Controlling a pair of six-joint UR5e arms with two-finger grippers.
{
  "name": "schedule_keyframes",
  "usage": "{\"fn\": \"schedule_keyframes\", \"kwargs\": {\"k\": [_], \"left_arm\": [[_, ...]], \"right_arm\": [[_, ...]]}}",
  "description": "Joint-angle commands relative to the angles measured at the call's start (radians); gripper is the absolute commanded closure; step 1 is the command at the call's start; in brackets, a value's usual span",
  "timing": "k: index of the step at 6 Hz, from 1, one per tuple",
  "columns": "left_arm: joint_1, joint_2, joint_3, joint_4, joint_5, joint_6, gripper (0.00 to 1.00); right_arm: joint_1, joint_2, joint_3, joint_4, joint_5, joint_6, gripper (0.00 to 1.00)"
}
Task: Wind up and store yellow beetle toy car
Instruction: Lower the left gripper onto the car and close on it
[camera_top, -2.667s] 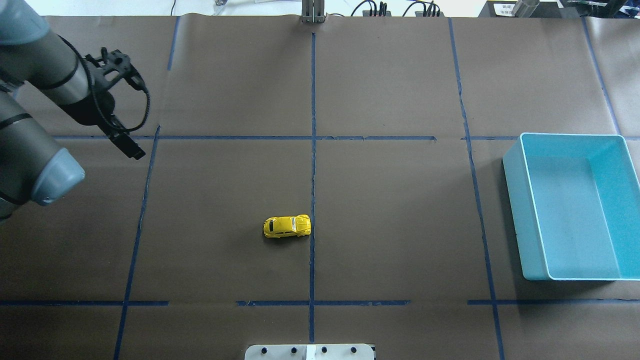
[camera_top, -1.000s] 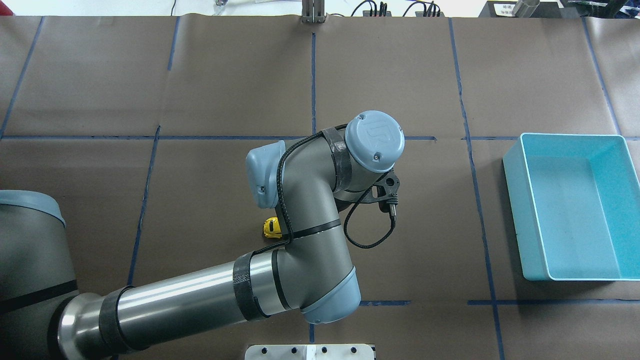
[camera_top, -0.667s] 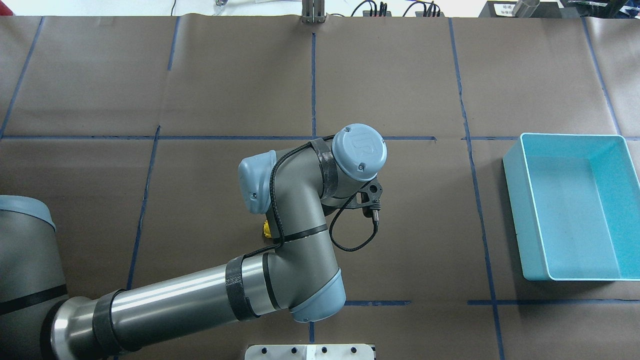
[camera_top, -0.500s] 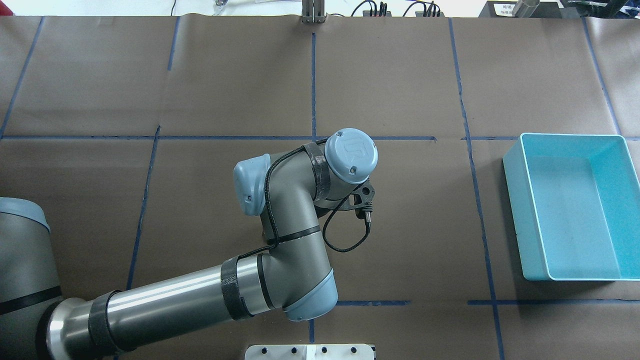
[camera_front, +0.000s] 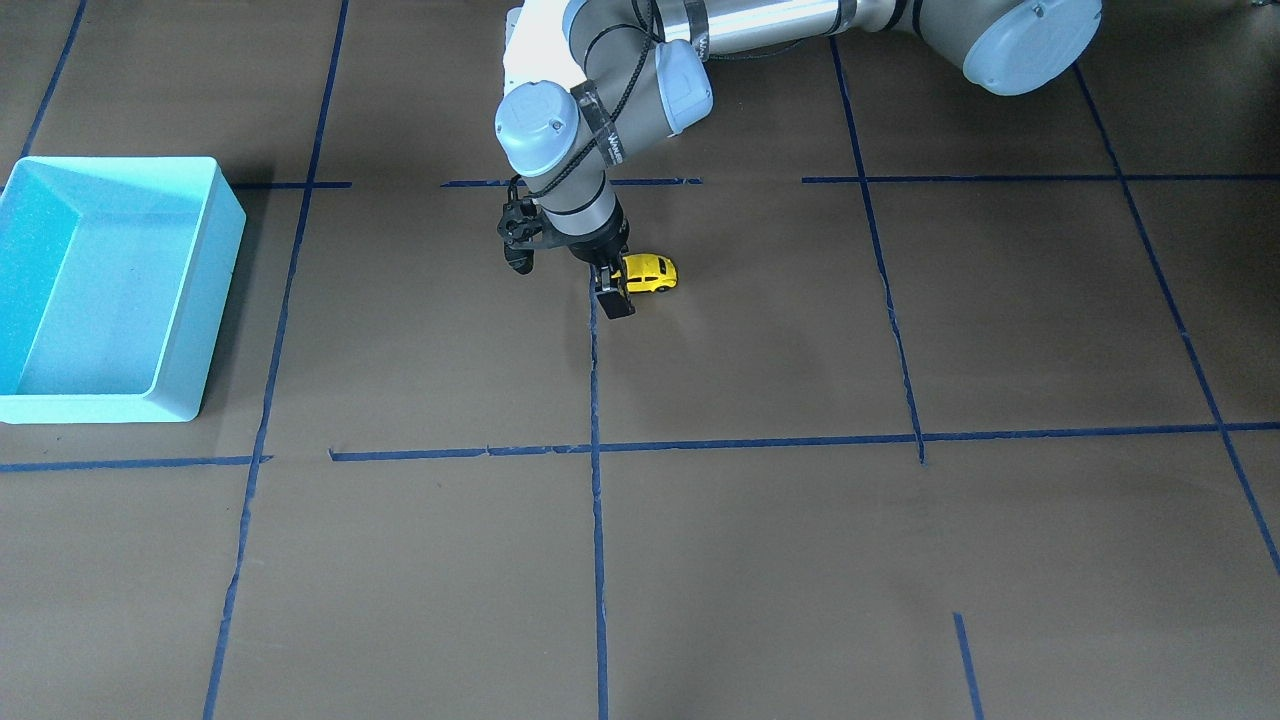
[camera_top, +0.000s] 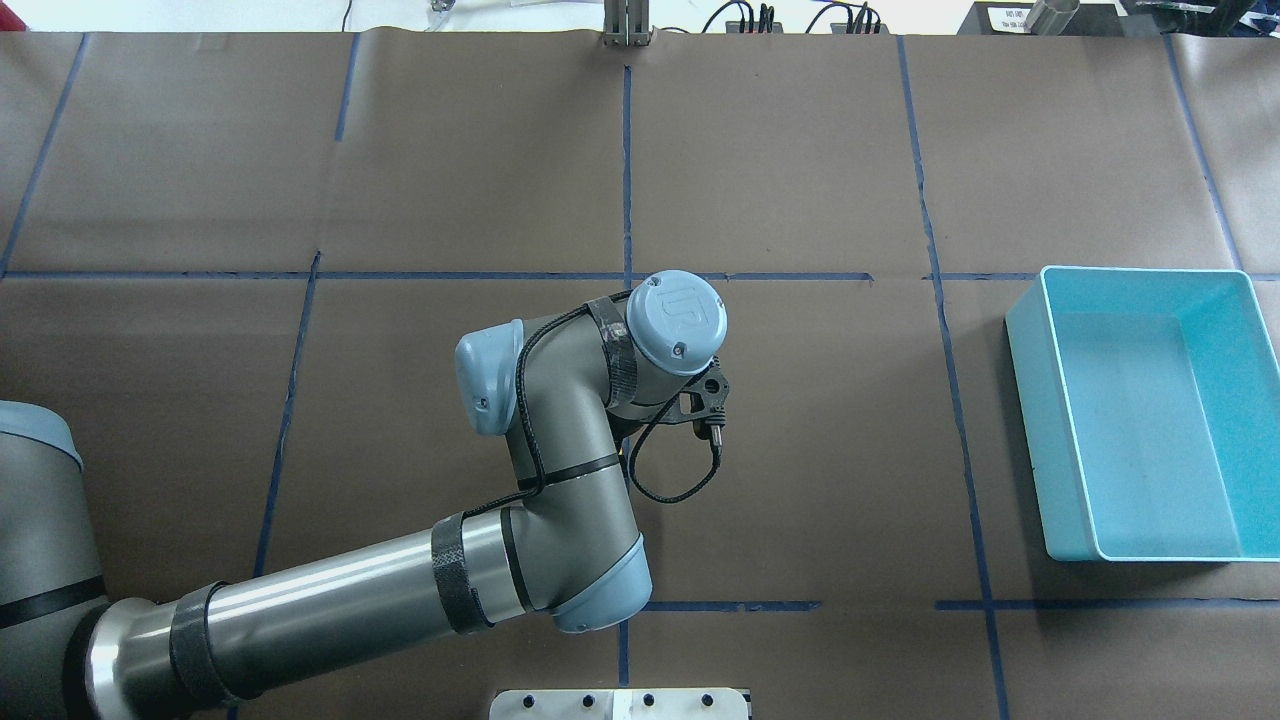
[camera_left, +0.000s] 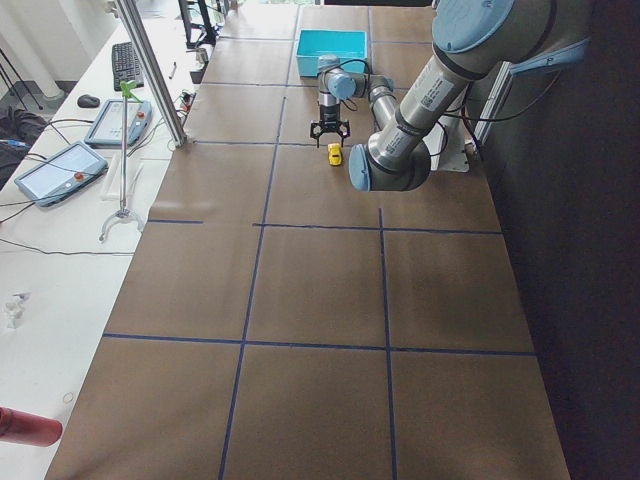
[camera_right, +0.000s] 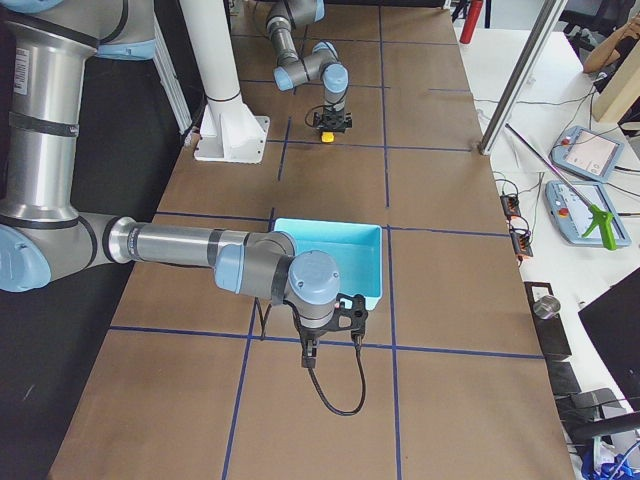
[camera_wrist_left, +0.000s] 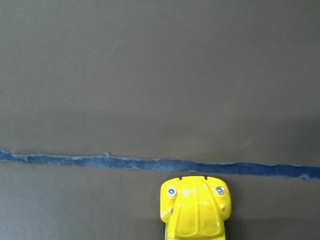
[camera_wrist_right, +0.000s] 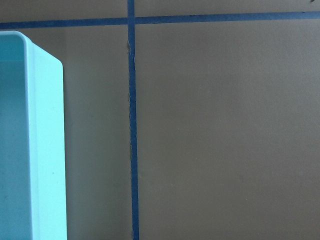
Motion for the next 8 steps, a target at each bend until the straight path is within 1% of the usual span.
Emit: {"fn": "schedule_keyframes", "kwargs": {"k": [1,2,3,4,5,6,7,8], "left_arm": [[0.000,0.000,0.003,-0.016,-0.044,-0.026,0.36],[0.001,0.000,0.003,-0.016,-0.047,-0.023,0.60],[0.000,0.000,0.002,-0.018,-0.043,-0.016,0.93],[-0.003,-0.001,-0.004,-0.033,-0.044,-0.014,0.96],[-0.017,-0.009,-0.048,-0.042,-0.046,0.088,0.98],[-0.052,-0.021,-0.055,-0.083,-0.047,0.172,0.98],[-0.072,-0.023,-0.037,-0.167,-0.049,0.174,0.98],[-0.091,-0.024,0.033,-0.268,-0.052,0.171,0.98]], "right_arm": [[0.001,0.000,0.005,0.000,0.002,0.000,0.00],[0.001,0.006,0.007,0.000,0.003,0.000,0.00],[0.001,0.009,0.013,0.000,0.003,0.000,0.00],[0.001,0.009,0.013,0.000,0.003,0.002,0.00],[0.001,0.011,0.015,0.000,0.003,0.002,0.00],[0.001,0.011,0.015,0.000,0.005,0.002,0.00],[0.001,0.011,0.018,0.000,0.005,0.002,0.00],[0.001,0.011,0.022,0.000,0.005,0.002,0.00]]}}
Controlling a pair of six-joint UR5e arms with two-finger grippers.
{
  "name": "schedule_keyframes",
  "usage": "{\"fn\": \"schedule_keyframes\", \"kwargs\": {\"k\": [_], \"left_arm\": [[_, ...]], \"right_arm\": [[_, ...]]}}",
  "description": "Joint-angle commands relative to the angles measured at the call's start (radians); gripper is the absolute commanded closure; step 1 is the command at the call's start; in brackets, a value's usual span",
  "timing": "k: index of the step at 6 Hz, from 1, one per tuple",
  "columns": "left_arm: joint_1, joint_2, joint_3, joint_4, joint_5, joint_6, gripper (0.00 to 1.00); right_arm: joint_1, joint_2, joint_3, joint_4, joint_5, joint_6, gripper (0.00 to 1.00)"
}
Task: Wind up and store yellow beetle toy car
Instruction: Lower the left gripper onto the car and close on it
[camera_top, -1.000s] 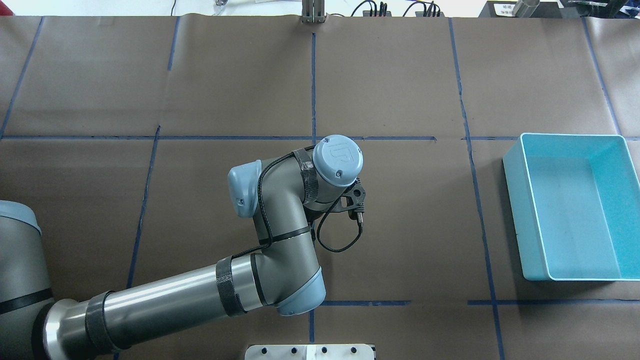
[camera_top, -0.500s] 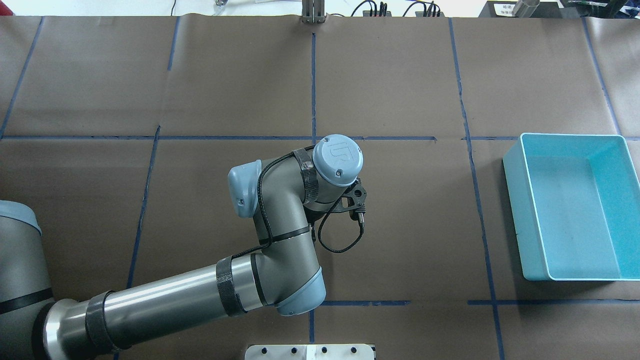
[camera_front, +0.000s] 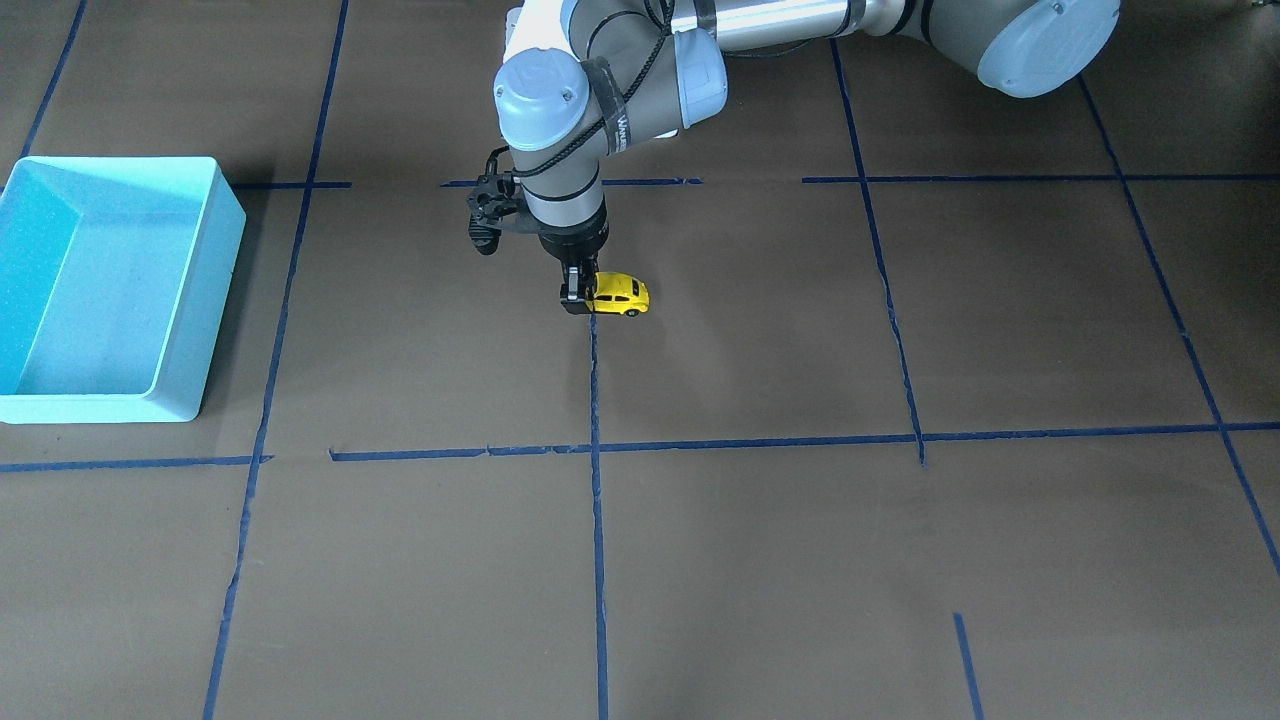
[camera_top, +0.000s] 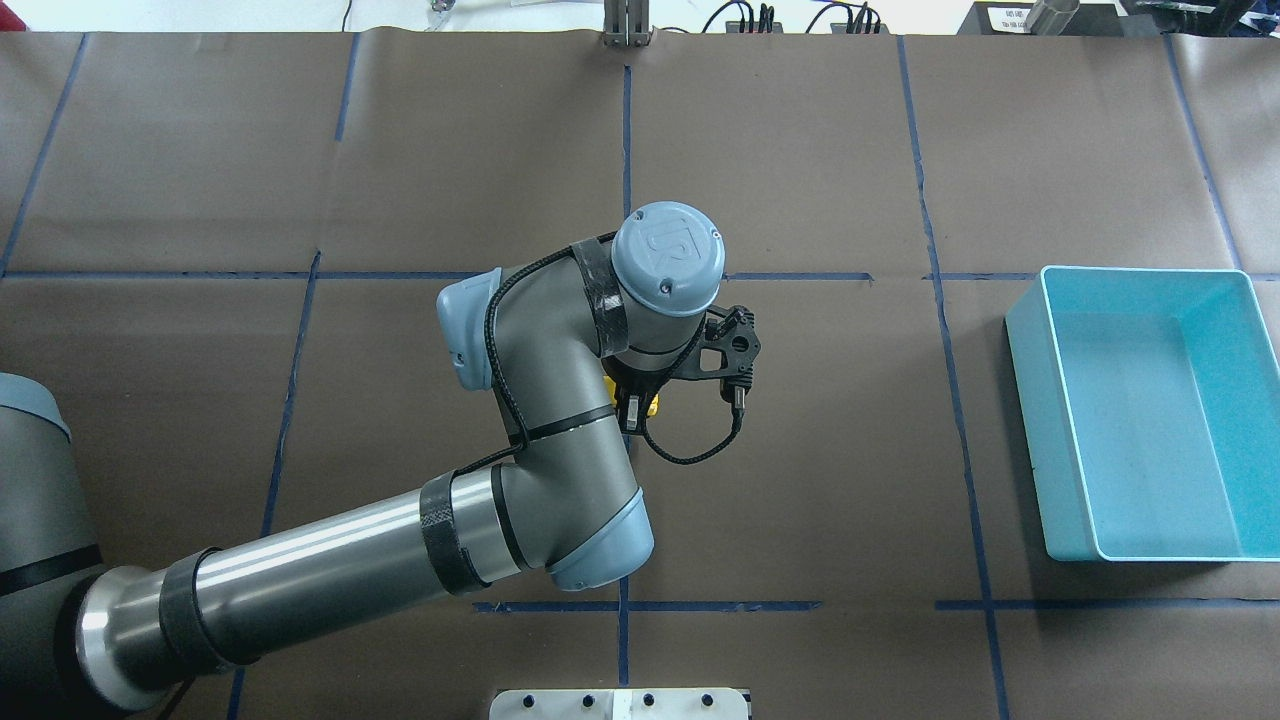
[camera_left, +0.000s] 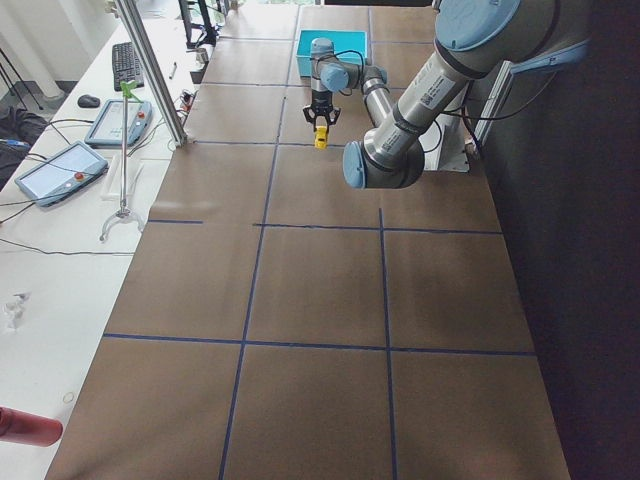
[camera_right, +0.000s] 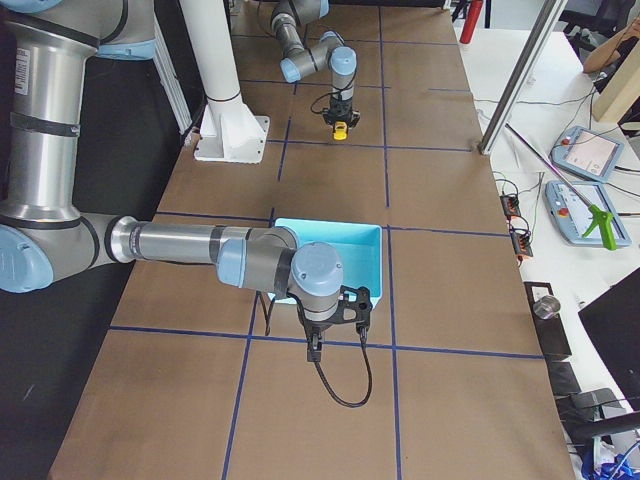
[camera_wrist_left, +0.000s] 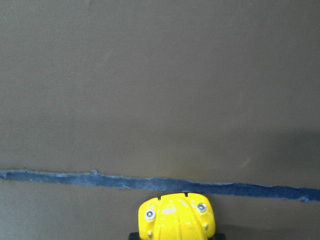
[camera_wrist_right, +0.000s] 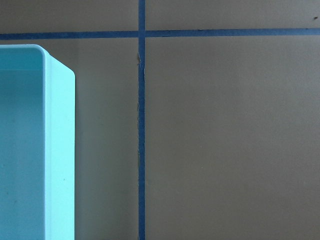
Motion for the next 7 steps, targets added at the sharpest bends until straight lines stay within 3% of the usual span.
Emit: {"fn": "schedule_keyframes", "kwargs": {"k": [1,4,7], "left_arm": [[-0.050,-0.010,0.137,-0.181,-0.095,0.005,0.98],[-0.055,-0.010,0.145,-0.212,-0.160,0.001,0.98],[-0.048,-0.008,0.151,-0.260,-0.161,0.004,0.98]], "right_arm": [[-0.002,0.000,0.002,0.000,0.000,0.000,0.00],[0.000,0.000,0.001,0.000,-0.001,0.000,0.00],[-0.002,0.002,0.002,0.000,0.000,0.000,0.00]]}}
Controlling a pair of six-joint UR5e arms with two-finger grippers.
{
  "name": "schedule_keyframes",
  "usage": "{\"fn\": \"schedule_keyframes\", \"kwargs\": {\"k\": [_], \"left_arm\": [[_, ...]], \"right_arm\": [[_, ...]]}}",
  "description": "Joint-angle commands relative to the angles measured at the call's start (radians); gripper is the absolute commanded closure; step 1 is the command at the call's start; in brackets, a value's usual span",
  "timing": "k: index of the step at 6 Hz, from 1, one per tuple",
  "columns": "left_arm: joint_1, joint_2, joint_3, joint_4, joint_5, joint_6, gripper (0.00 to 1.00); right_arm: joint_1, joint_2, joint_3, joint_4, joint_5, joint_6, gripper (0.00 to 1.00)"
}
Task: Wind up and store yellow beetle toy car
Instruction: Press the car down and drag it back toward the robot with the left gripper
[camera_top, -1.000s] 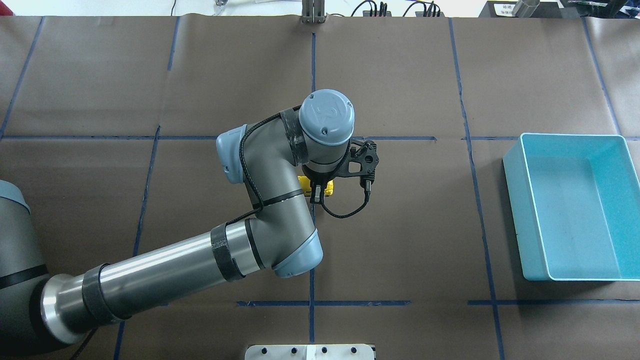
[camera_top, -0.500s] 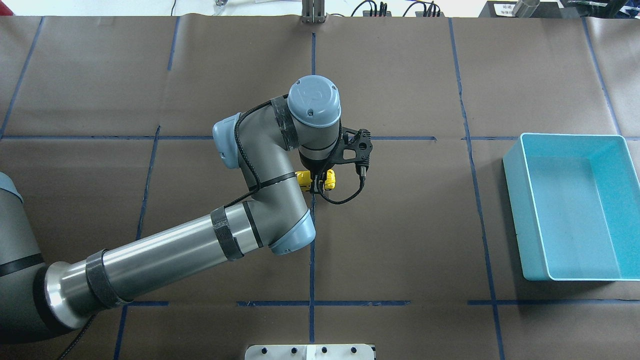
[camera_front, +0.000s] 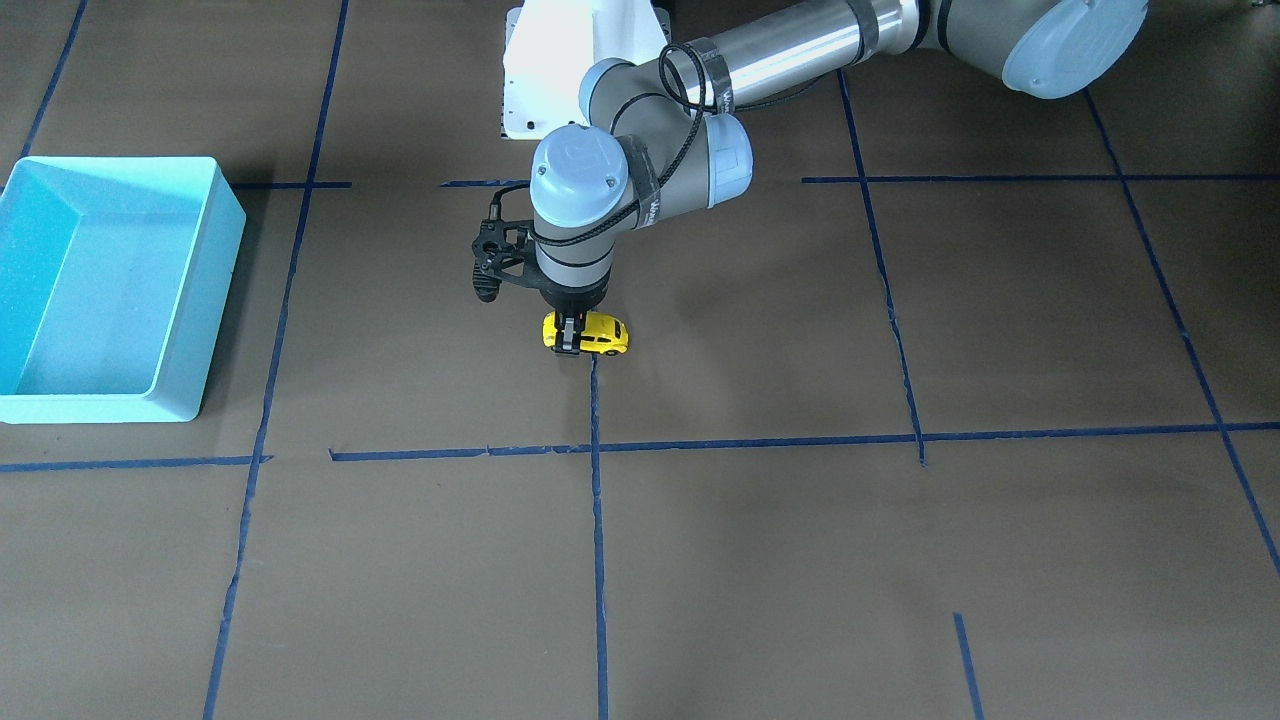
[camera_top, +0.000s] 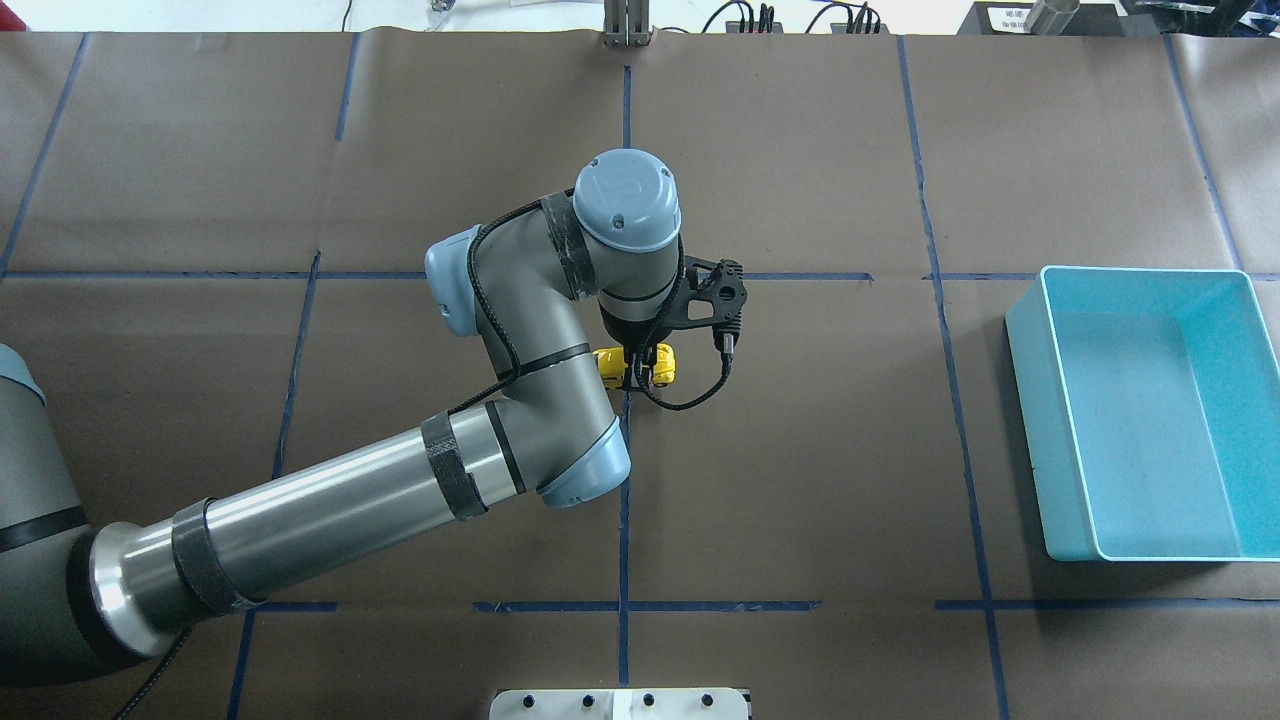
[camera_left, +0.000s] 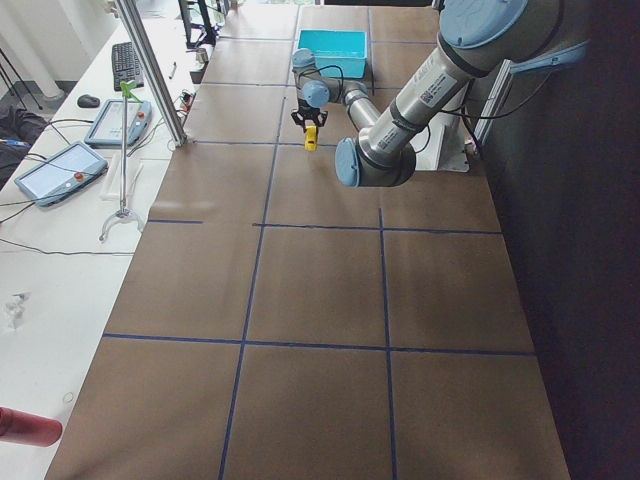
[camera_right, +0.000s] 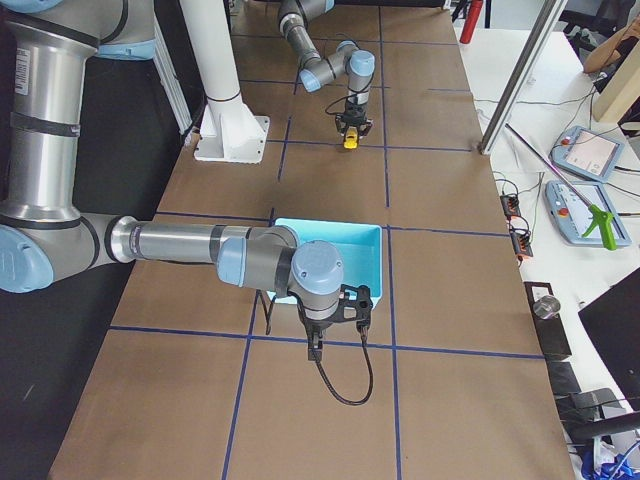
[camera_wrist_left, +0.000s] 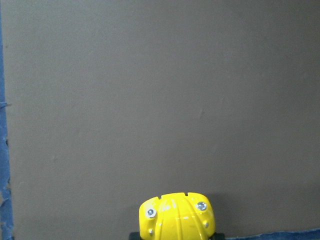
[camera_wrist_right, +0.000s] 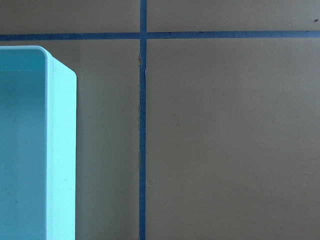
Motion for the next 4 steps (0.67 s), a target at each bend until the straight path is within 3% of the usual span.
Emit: {"fn": "schedule_keyframes", "kwargs": {"k": [1,4], "left_arm": [[0.004,0.001,0.019,-0.054,0.007,0.004,0.98],[0.009,0.007,0.037,-0.065,0.009,0.007,0.98]], "right_arm": [[0.000,-0.001,-0.001,-0.001,-0.001,0.000,0.00],[0.000,0.000,0.000,-0.001,0.001,0.002,0.00]]}}
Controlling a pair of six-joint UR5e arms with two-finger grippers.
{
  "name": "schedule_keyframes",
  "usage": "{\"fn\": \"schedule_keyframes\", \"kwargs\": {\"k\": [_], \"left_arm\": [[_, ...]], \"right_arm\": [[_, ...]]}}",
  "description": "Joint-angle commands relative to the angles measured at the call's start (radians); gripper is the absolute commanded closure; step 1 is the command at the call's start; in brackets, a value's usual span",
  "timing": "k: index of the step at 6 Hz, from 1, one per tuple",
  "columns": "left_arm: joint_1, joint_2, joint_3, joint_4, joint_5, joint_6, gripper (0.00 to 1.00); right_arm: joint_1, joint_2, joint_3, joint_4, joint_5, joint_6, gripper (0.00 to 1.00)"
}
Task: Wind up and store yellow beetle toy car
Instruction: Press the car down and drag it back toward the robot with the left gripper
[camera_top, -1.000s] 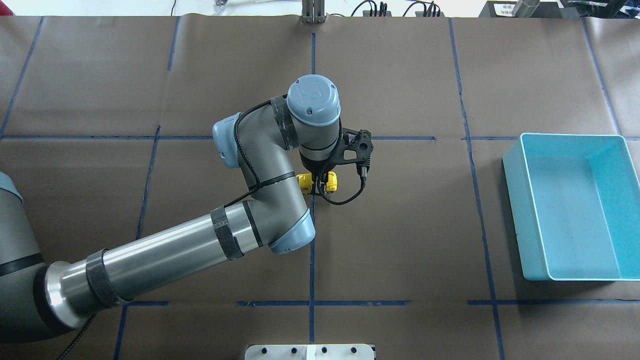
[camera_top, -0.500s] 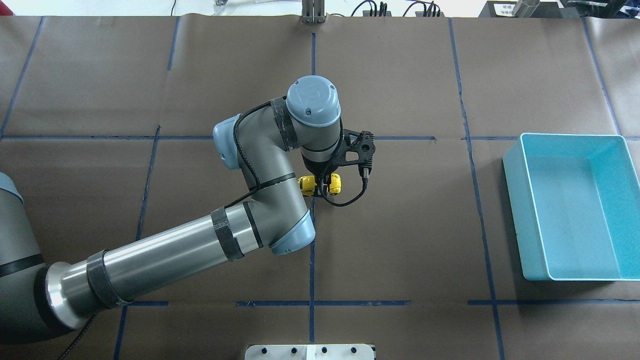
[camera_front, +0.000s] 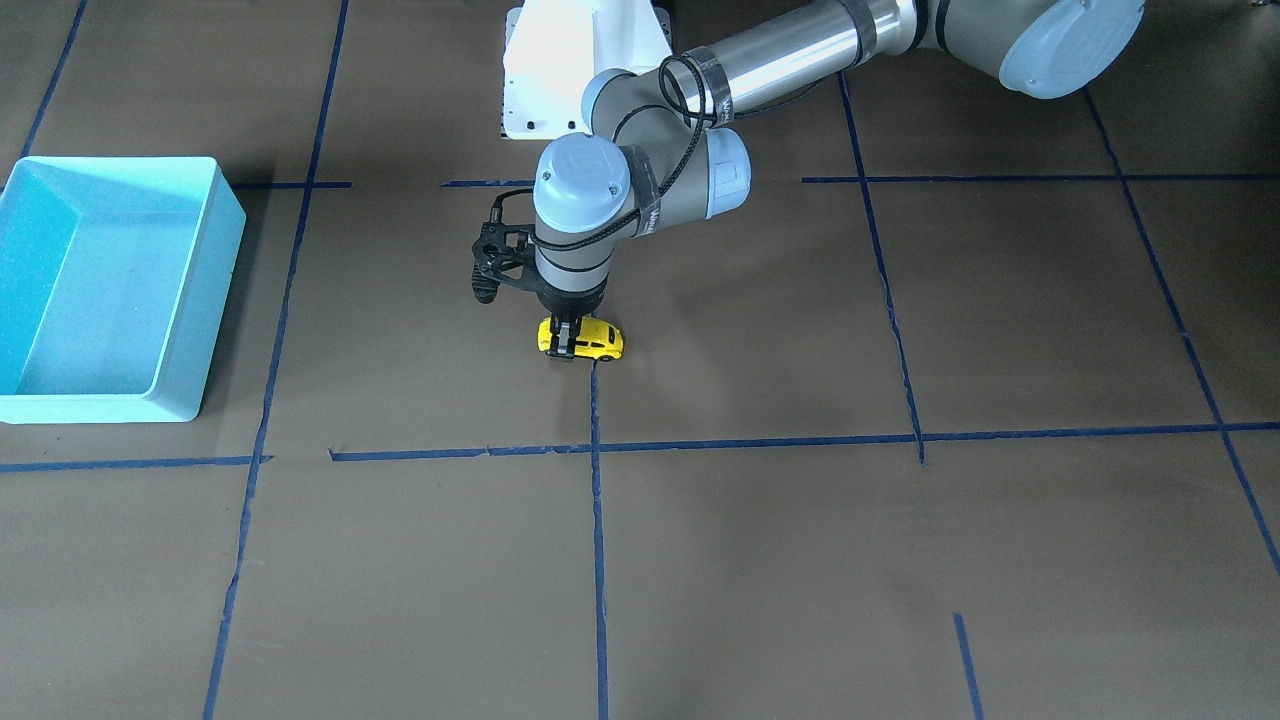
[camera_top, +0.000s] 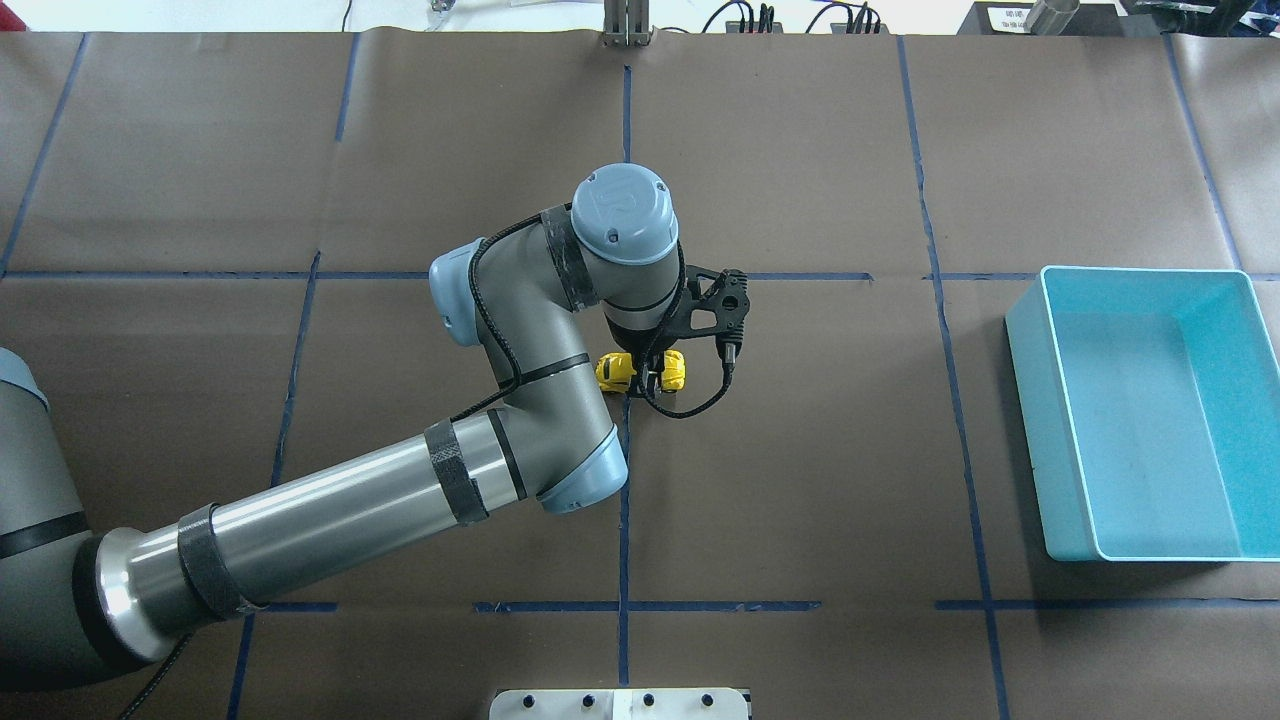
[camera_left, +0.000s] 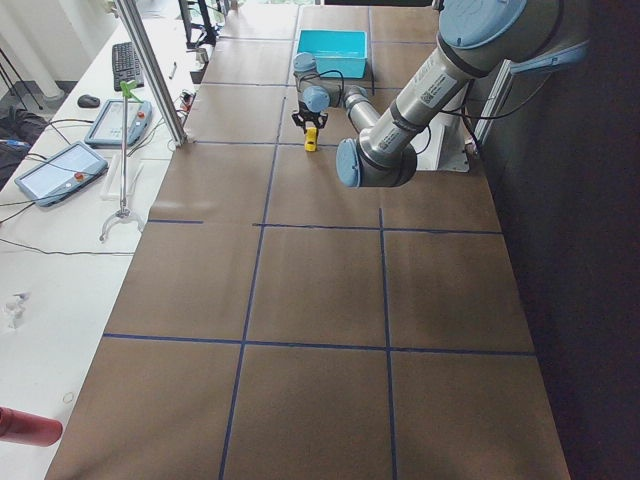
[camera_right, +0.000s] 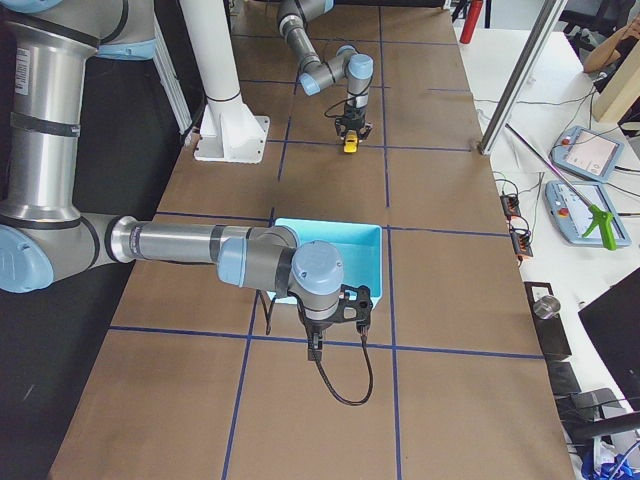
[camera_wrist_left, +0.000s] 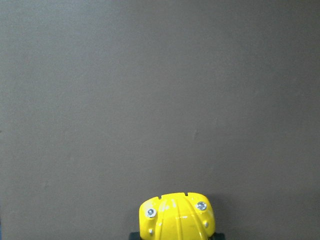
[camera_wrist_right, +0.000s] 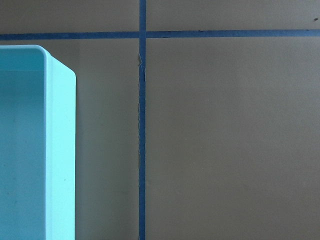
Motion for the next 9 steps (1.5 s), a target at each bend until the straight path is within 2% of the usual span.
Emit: {"fn": "schedule_keyframes", "kwargs": {"k": [1,2,7,9], "left_arm": [[-0.001,0.009,0.000,-0.005,-0.003,-0.001,0.98],[-0.005,0.009,0.000,-0.017,-0.009,-0.004,0.99],[-0.044,0.013,0.001,-0.011,-0.180,-0.009,1.00],[-0.042,0.015,0.012,-0.011,-0.199,-0.010,1.00]], "right_arm": [[0.000,0.001,0.001,0.000,0.001,0.000,0.00],[0.001,0.001,0.003,0.000,0.001,0.000,0.00],[0.002,0.001,0.015,0.000,0.010,0.000,0.00],[0.001,0.001,0.015,0.000,0.016,0.000,0.00]]}}
